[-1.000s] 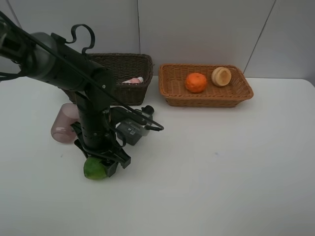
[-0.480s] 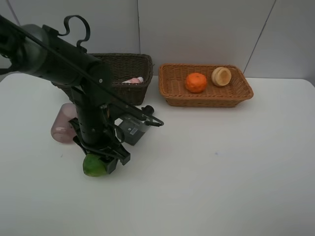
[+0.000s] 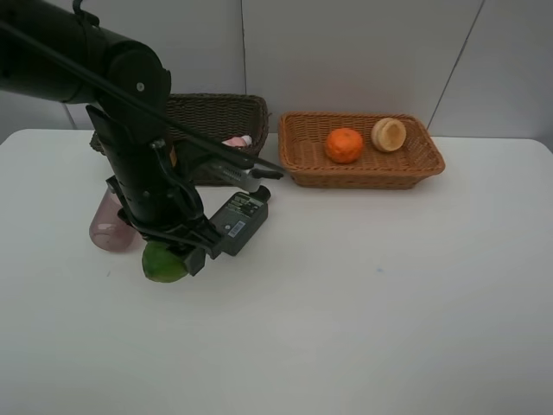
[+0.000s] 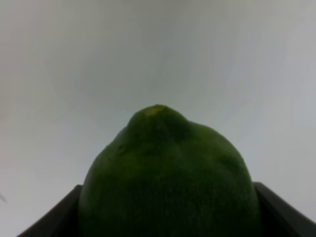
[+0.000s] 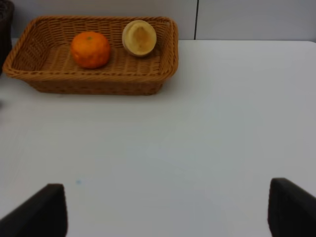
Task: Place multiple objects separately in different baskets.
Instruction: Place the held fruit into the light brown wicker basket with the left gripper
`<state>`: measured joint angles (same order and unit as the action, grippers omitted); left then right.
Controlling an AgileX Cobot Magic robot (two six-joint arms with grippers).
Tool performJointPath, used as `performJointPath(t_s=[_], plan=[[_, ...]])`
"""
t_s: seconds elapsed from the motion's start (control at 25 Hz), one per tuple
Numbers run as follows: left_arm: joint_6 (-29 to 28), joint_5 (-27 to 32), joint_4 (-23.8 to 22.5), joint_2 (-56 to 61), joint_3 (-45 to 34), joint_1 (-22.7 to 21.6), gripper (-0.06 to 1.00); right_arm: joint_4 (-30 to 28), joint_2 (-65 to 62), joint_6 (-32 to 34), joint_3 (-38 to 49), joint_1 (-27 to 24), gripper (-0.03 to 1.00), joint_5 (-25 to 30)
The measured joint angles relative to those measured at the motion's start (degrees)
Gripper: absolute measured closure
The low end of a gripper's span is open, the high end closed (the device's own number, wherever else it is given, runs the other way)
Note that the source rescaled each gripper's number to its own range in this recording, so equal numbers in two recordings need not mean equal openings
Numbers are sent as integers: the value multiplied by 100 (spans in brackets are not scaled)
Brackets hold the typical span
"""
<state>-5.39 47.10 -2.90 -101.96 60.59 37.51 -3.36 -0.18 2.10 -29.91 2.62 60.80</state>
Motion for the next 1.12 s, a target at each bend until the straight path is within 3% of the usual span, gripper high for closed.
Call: performJointPath(t_s=[0.44,0.88,1.12], plan=[[5,-48,-244,-166,1870,0,91,0,0,0,0,0,15,0],[10,-75,-276,-1629,4410,0,91,0,0,0,0,0,15,0],[21,-378,-278,-2333,5136,0,91,0,0,0,0,0,15,0]])
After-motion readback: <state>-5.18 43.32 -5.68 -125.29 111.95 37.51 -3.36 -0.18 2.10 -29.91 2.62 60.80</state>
